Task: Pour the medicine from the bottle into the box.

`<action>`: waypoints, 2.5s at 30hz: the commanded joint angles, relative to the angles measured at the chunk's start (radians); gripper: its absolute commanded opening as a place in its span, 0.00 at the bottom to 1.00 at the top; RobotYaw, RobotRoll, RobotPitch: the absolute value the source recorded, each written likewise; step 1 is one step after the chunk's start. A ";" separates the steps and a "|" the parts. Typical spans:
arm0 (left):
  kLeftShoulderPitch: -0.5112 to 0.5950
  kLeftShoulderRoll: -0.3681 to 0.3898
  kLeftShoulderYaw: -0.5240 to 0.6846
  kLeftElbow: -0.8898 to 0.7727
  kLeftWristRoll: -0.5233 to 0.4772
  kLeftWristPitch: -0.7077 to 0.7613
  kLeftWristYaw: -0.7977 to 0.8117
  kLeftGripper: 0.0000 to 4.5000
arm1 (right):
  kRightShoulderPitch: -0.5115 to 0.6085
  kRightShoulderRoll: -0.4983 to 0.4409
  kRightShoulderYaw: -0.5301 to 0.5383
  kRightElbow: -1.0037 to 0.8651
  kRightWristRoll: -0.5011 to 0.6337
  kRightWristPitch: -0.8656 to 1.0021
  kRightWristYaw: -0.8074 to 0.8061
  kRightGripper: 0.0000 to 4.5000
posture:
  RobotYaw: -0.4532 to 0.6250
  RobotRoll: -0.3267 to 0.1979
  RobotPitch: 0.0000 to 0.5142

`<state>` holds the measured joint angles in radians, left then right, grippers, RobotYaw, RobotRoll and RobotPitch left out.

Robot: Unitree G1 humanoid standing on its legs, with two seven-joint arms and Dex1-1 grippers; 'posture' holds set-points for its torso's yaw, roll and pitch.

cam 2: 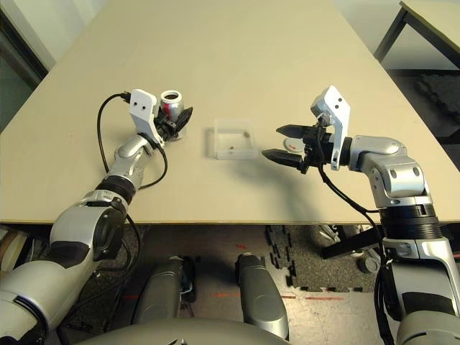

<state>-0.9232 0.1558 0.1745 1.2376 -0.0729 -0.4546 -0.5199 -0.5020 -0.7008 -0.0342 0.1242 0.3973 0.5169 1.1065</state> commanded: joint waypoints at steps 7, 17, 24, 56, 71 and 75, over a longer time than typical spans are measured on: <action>0.043 -0.014 -0.007 0.014 0.008 0.000 0.004 0.77 | 0.005 -0.009 -0.008 -0.009 0.005 0.000 -0.002 1.00 | 0.16 0.62 0.25; 0.097 0.008 0.008 -0.034 -0.019 -0.026 -0.048 1.00 | -0.011 0.006 0.006 0.023 -0.005 -0.020 0.002 1.00 | 0.18 0.62 0.25; 0.203 0.022 0.010 -0.134 -0.057 -0.030 -0.137 1.00 | -0.026 0.019 0.015 0.050 -0.011 -0.037 0.005 1.00 | 0.19 0.62 0.25; 0.399 0.431 0.250 -0.584 -0.305 0.419 -0.095 1.00 | 0.021 0.108 -0.233 0.165 0.028 -0.146 -0.274 1.00 | 0.26 0.62 0.26; 0.137 0.510 0.227 -0.183 -0.218 0.293 -0.053 1.00 | 0.059 0.112 -0.404 0.207 0.011 -0.281 -0.526 1.00 | 0.23 0.62 0.31; 0.106 0.526 0.225 -0.131 -0.206 0.283 -0.046 1.00 | 0.047 0.112 -0.403 0.258 -0.006 -0.328 -0.558 1.00 | 0.23 0.62 0.35</action>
<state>-0.8061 0.6575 0.4087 1.0760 -0.2971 -0.1591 -0.5715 -0.4505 -0.5814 -0.4263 0.3582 0.4013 0.2154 0.5629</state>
